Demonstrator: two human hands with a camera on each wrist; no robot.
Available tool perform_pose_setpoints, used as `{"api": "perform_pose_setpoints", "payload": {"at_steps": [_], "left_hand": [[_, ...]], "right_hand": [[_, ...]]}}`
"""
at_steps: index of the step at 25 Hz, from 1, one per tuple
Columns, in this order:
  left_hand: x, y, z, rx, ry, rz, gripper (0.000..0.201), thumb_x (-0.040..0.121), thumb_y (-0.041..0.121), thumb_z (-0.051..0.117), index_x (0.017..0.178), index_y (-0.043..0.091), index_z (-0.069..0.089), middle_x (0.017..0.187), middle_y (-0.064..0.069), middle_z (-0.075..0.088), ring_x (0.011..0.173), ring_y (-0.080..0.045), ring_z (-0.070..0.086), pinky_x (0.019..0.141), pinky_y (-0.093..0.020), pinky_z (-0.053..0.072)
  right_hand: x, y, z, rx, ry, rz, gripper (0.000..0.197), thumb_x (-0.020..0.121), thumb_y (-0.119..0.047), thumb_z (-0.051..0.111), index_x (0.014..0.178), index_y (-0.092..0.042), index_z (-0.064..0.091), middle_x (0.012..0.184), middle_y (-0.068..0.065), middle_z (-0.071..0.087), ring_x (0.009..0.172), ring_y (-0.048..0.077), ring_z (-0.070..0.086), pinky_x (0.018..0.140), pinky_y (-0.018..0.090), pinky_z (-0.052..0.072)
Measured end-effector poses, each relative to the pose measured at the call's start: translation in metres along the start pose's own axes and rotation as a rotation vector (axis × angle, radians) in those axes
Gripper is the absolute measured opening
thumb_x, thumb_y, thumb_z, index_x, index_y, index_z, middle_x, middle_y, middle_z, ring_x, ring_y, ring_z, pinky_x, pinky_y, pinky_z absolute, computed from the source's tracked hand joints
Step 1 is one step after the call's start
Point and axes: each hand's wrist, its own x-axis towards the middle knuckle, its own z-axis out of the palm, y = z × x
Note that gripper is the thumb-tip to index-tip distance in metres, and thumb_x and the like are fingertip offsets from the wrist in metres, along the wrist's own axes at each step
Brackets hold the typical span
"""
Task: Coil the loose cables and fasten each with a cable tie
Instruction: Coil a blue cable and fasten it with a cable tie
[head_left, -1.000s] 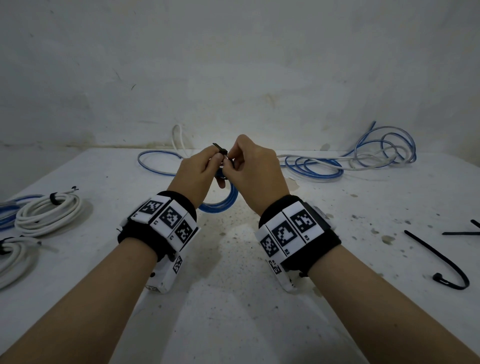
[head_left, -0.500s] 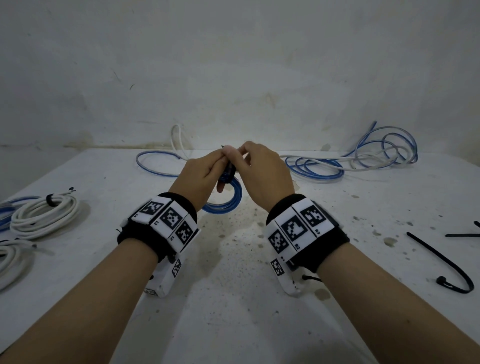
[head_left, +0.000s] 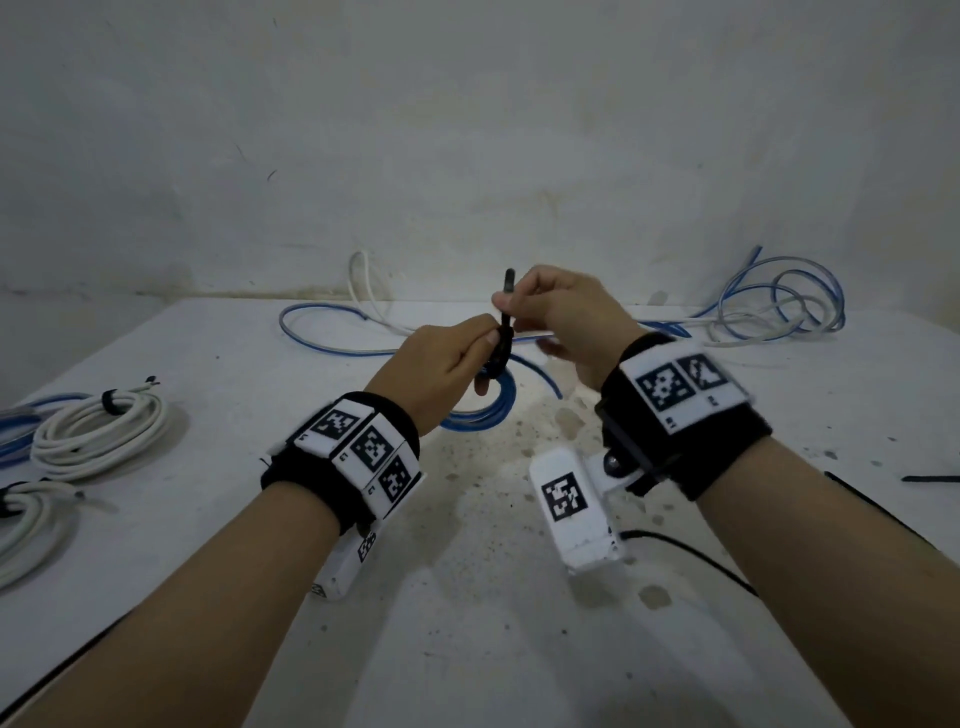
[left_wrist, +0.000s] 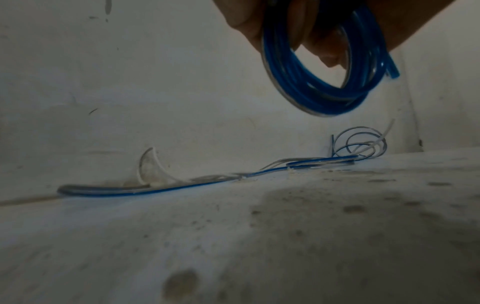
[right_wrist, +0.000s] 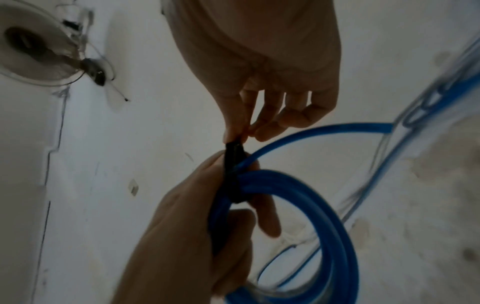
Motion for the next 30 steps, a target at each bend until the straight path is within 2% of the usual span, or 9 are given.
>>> {"api": "perform_pose_setpoints", "payload": {"at_steps": [3,5,7,11,15,18,21,25,30], "left_hand": [[0.001,0.012,-0.003,-0.021,0.052,0.072,0.027,0.094,0.036,0.032,0.069,0.033,0.042,0.057,0.01,0.052,0.059,-0.009,0.049,0.058,-0.013,0.034],[0.002,0.018,-0.007,0.027,0.051,0.084,0.024,0.089,0.043,0.045,0.075,0.024,0.051,0.056,0.013,0.048,0.056,-0.003,0.049,0.055,-0.011,0.033],[0.004,0.022,-0.011,0.056,0.037,0.029,0.024,0.086,0.038,0.059,0.085,0.015,0.053,0.06,0.014,0.048,0.056,0.002,0.049,0.054,-0.011,0.035],[0.0,0.036,-0.015,-0.164,0.07,-0.092,0.033,0.086,0.024,0.061,0.106,0.024,0.035,0.074,-0.005,0.065,0.064,-0.014,0.059,0.067,-0.023,0.044],[-0.003,0.038,-0.017,-0.299,0.127,-0.112,0.023,0.084,0.018,0.064,0.099,0.027,0.048,0.08,-0.006,0.068,0.071,-0.012,0.064,0.074,-0.021,0.048],[-0.006,0.038,-0.02,-0.32,0.186,-0.072,0.027,0.082,0.014,0.066,0.094,0.033,0.051,0.079,-0.005,0.068,0.074,-0.02,0.064,0.077,-0.034,0.051],[-0.014,0.039,-0.025,-0.271,0.214,0.011,0.033,0.082,0.012,0.065,0.093,0.038,0.047,0.074,0.005,0.066,0.067,-0.009,0.063,0.074,-0.028,0.053],[-0.023,0.039,-0.037,-0.15,0.087,0.009,0.034,0.083,0.015,0.065,0.092,0.037,0.041,0.069,0.009,0.062,0.062,-0.003,0.059,0.064,-0.015,0.047],[-0.031,0.029,-0.05,-0.13,0.134,0.045,0.008,0.085,0.018,0.059,0.083,0.023,0.053,0.062,0.018,0.058,0.061,-0.001,0.056,0.061,-0.01,0.043]], "right_hand": [[0.012,-0.018,-0.005,-0.122,0.125,-0.145,0.035,0.08,-0.004,0.067,0.055,-0.013,0.044,0.061,0.001,0.049,0.057,0.013,0.044,0.05,0.011,0.04],[0.018,-0.021,-0.001,-0.226,0.206,-0.221,0.035,0.078,-0.006,0.069,0.053,-0.015,0.046,0.058,0.0,0.048,0.059,0.017,0.045,0.063,0.027,0.044],[0.019,-0.022,0.004,-0.331,0.266,-0.282,0.032,0.078,-0.012,0.069,0.056,-0.017,0.046,0.063,-0.001,0.05,0.064,0.019,0.049,0.069,0.034,0.046],[0.015,-0.027,0.007,-0.484,0.346,-0.383,0.018,0.085,-0.02,0.061,0.073,-0.016,0.048,0.086,0.001,0.051,0.074,0.018,0.048,0.069,0.029,0.037],[0.011,-0.032,0.01,-0.523,0.334,-0.383,0.015,0.087,-0.024,0.059,0.076,-0.018,0.049,0.091,0.001,0.051,0.077,0.023,0.057,0.07,0.032,0.043],[0.009,-0.038,0.015,-0.539,0.325,-0.389,0.016,0.087,-0.025,0.058,0.076,-0.02,0.048,0.092,0.0,0.051,0.077,0.023,0.059,0.067,0.029,0.038],[0.006,-0.04,0.024,-0.588,0.311,-0.419,0.016,0.088,-0.024,0.056,0.075,-0.021,0.047,0.092,-0.001,0.051,0.075,0.018,0.052,0.063,0.026,0.033],[0.006,-0.033,0.034,-0.57,0.26,-0.414,0.017,0.086,-0.02,0.058,0.072,-0.02,0.048,0.09,-0.001,0.051,0.074,0.017,0.05,0.058,0.025,0.032],[0.021,-0.031,0.061,-0.327,0.251,-0.328,0.032,0.084,-0.016,0.062,0.059,-0.023,0.042,0.08,0.005,0.054,0.071,0.022,0.051,0.075,0.041,0.049]]}}
